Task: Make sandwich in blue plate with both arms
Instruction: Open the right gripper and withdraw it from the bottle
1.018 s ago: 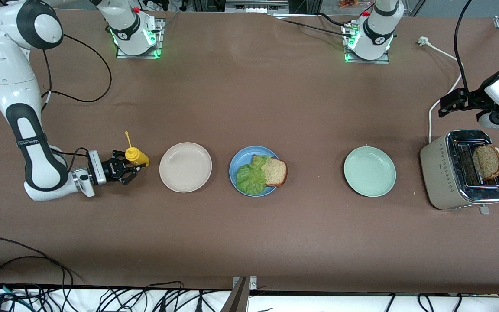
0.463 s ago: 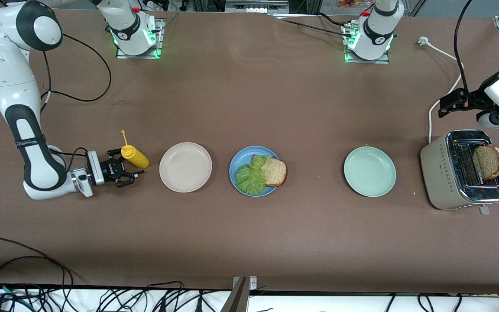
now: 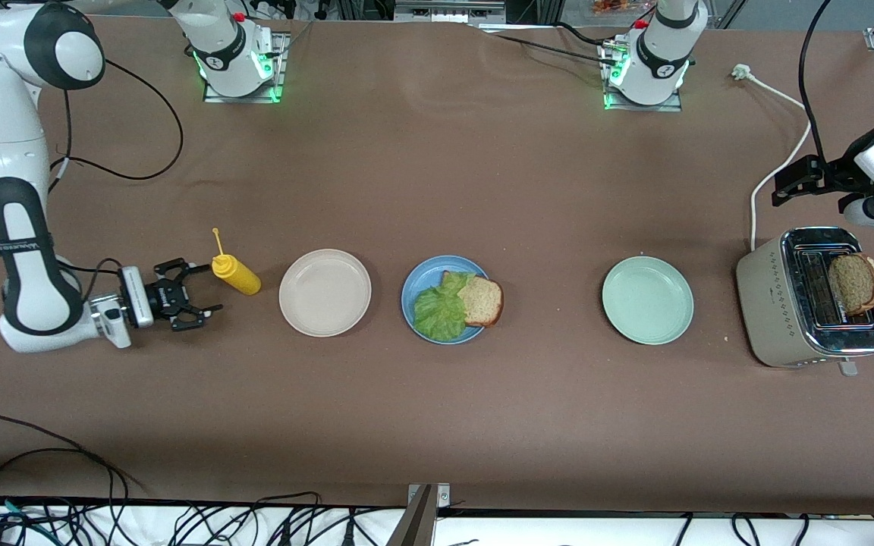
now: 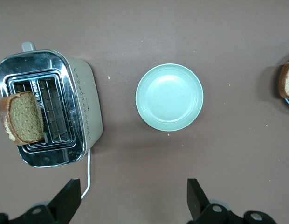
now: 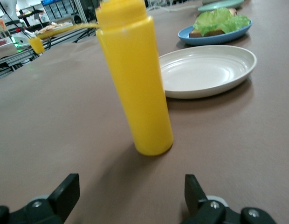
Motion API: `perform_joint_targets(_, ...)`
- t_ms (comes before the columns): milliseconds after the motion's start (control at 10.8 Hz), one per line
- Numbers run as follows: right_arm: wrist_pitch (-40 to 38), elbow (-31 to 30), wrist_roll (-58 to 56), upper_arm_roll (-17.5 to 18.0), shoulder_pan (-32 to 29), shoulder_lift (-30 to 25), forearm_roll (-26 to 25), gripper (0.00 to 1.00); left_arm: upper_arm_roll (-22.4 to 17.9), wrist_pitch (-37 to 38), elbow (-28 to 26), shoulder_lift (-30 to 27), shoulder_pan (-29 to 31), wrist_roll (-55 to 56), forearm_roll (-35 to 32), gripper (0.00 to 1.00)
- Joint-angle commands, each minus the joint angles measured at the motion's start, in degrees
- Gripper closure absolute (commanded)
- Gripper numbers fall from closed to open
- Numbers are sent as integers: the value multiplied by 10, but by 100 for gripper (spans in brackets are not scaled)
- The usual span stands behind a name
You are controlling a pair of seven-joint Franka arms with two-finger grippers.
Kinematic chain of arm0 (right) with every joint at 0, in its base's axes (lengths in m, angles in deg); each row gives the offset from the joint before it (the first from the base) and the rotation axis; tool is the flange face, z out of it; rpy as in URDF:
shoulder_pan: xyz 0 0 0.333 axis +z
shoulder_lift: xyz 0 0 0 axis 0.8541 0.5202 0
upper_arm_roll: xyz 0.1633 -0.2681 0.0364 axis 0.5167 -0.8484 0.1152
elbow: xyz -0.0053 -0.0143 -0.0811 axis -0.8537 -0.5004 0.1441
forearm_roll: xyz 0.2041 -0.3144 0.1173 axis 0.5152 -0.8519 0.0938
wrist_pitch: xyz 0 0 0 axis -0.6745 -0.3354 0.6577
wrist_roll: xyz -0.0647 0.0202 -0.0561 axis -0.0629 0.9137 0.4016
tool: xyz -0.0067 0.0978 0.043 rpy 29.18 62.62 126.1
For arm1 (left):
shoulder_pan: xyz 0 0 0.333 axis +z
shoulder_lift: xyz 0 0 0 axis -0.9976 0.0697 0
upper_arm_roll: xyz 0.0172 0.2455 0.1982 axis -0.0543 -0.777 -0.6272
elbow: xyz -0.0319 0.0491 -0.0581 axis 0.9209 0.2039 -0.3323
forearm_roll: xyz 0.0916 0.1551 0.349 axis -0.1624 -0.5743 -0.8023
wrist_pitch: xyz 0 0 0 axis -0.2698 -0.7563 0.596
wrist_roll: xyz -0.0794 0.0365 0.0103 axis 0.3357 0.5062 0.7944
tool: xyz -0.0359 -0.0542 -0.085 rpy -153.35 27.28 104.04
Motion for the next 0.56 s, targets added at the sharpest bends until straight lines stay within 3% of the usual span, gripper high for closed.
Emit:
perform_joint_targets(0,-54,46,125,-21,4,-47,-52,0,2,11,13,5,5,-18,4,0)
perform_joint_targets(463,-73,46,417,-24,43,-183,-146,0,2,11,13,5,6,-13,5,0)
